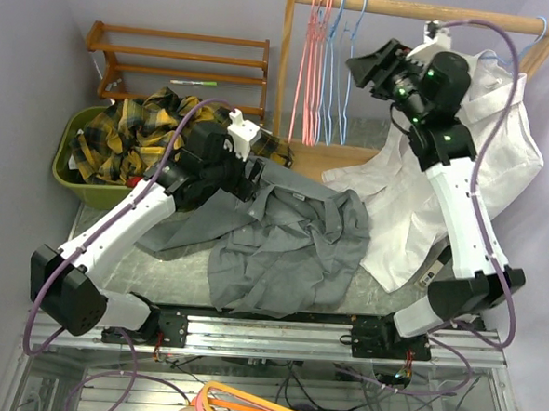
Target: Place the shirt on the hanger
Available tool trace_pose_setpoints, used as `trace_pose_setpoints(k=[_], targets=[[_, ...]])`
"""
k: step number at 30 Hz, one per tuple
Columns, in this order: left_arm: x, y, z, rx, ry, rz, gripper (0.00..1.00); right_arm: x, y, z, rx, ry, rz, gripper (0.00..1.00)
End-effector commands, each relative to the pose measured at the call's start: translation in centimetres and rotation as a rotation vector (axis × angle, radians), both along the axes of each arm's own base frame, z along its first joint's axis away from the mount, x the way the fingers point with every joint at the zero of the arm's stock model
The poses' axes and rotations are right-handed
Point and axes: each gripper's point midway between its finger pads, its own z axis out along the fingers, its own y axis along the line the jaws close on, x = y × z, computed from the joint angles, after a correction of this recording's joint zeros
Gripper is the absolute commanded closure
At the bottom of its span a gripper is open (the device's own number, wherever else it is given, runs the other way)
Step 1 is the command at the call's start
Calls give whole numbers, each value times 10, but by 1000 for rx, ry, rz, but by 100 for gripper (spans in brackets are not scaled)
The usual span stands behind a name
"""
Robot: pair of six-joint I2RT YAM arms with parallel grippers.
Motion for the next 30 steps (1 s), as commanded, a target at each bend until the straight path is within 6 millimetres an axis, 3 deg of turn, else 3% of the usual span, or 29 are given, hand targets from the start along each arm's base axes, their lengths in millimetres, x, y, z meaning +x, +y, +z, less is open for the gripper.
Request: trace_pose_setpoints(k=[1, 9, 15, 22, 30], targets=[[11, -9, 21, -71, -66, 23, 5, 8, 2, -1, -61, 14, -64, 40], [9, -3, -4, -67, -39, 67, 13, 33, 6, -31, -108, 74, -118, 45], [1, -22, -28, 23, -39, 44, 17, 40, 14, -50, -143, 105, -136, 59], [4, -35, -39, 94, -63, 40, 19, 27, 18, -71, -210, 132, -193, 60], [2, -36, -41, 95, -59, 28, 18, 13, 0, -99, -289, 159, -280, 56]])
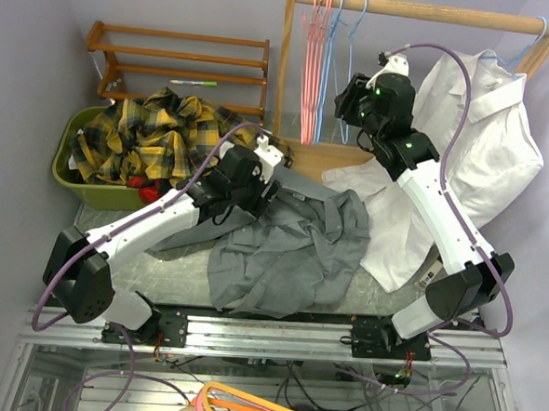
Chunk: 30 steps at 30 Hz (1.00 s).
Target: Place the shirt on the hanger
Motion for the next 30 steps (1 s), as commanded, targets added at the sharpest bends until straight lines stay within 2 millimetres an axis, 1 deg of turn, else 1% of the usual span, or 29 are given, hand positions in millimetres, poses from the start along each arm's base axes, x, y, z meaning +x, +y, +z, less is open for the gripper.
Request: trace_pose_setpoints(k=[1, 3, 6, 10, 15, 19, 21, 23, 25, 26, 27, 28, 29, 30], targets=[[12, -3, 19, -35, -73, 18, 17, -7, -23, 7, -49, -45, -86, 59], [14, -3, 19, -40, -81, 35, 18, -7, -24, 6, -54, -47, -89, 71], [15, -6, 12, -28, -74, 46, 19, -8, -24, 14, -51, -64, -86, 100], [13, -16, 8, -5, -92, 53, 20, -11, -28, 33, -45, -107, -96, 100], [13, -28, -1, 64, -135, 72, 20, -24, -40, 67, -29, -187, -128, 100], [25, -22, -3, 110, -200, 142, 21, -35, -44, 85, -24, -223, -121, 100], [32, -19, -1, 122, -234, 163, 25, -43, -45, 94, -18, -242, -110, 100], [34, -18, -4, 139, -235, 173, 28, -52, -47, 101, -13, -253, -102, 100], [35, -20, -7, 145, -230, 174, 36, -62, -47, 105, -12, -259, -88, 100], [36, -21, -7, 144, -229, 169, 45, -73, -50, 111, 0, -273, -85, 100], [36, -22, -7, 145, -228, 162, 52, -80, -52, 111, 10, -275, -79, 100], [37, -23, -7, 151, -229, 157, 67, -89, -55, 111, 21, -278, -74, 100], [39, -22, -6, 164, -232, 170, 90, -99, -57, 109, 31, -275, -68, 100], [42, -21, -4, 170, -232, 185, 93, -110, -60, 102, 45, -262, -60, 100]])
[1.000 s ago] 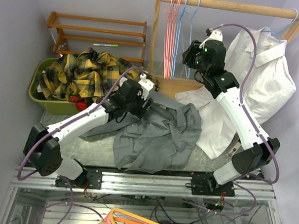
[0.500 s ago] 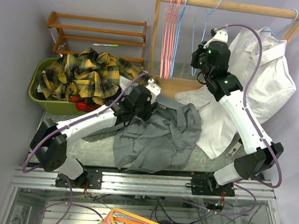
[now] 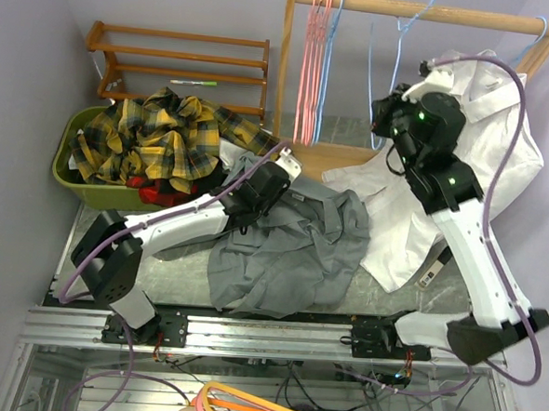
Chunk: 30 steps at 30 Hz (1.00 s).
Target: Place the shirt on the hanger
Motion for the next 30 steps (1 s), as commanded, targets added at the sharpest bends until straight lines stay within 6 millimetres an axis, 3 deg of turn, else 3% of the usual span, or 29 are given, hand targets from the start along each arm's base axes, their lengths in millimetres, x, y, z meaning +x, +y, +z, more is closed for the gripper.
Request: trace_pose_setpoints(k=[1, 4, 8, 11, 14, 15, 18, 23, 27, 30], targets=[[21, -6, 24, -15, -65, 48, 93, -58, -16, 34, 97, -115, 36, 100], [23, -9, 37, -36, -46, 29, 93, -91, -22, -7, 110, -58, 77, 100], [12, -21, 67, -112, -51, -84, 93, -137, -25, -49, 143, 18, 161, 100], [11, -19, 81, -126, -54, -104, 93, -165, -25, -97, 186, 143, 193, 100], [18, -12, 97, -152, -83, -91, 93, -193, -11, -149, 232, 279, 294, 100], [20, -11, 100, -156, -90, -90, 93, -207, -4, -156, 260, 296, 361, 100], [22, -10, 109, -165, -109, -87, 93, -247, 8, -167, 347, 323, 502, 100], [28, -17, 118, -174, -109, -89, 93, -301, 2, -152, 433, 277, 609, 100], [35, -22, 116, -162, -115, -90, 93, -332, 6, -144, 400, 294, 699, 100], [39, -27, 112, -157, -104, -93, 93, -342, 11, -158, 357, 372, 728, 100]])
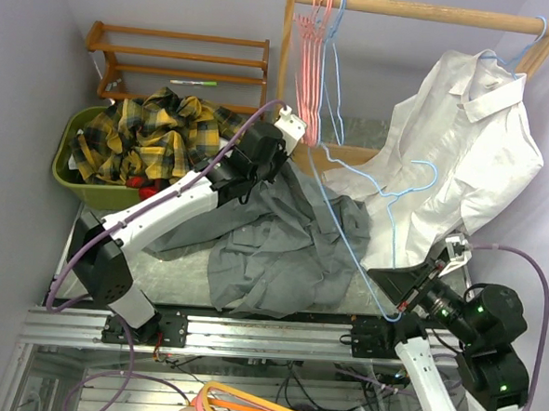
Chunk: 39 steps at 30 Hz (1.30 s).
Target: Place the shirt on the hanger
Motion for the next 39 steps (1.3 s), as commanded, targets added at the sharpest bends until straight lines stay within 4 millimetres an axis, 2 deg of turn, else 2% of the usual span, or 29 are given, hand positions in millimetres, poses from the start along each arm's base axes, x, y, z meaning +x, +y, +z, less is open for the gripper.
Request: trace_pose_setpoints(k=[1, 5, 8, 12, 16, 24, 32, 35, 39], targets=[[8, -13, 3, -11, 1, -27, 93, -31, 16, -30, -91, 115, 180, 100], [6, -18, 4, -18, 16, -51, 93, -26, 15, -40, -64, 133, 140, 100], [6, -18, 7, -22, 9, -49, 93, -18, 12, -58, -86, 182, 118, 100], [3, -19, 9, -34, 10, -65, 93, -9, 15, -63, -60, 189, 125, 100], [-1, -26, 4, -33, 42, -103, 93, 6, 10, -76, -86, 224, 84, 100], [-16, -42, -2, -10, 46, -161, 93, 46, 5, -81, -107, 241, 32, 100], [-20, -49, 8, -10, 4, -183, 93, 89, 11, -76, -77, 164, 48, 100], [-12, -43, 18, 0, -61, -149, 93, 96, 21, -76, -26, 159, 116, 100], [2, -36, 24, 44, -127, -100, 93, 89, 31, -72, 14, 137, 214, 100]])
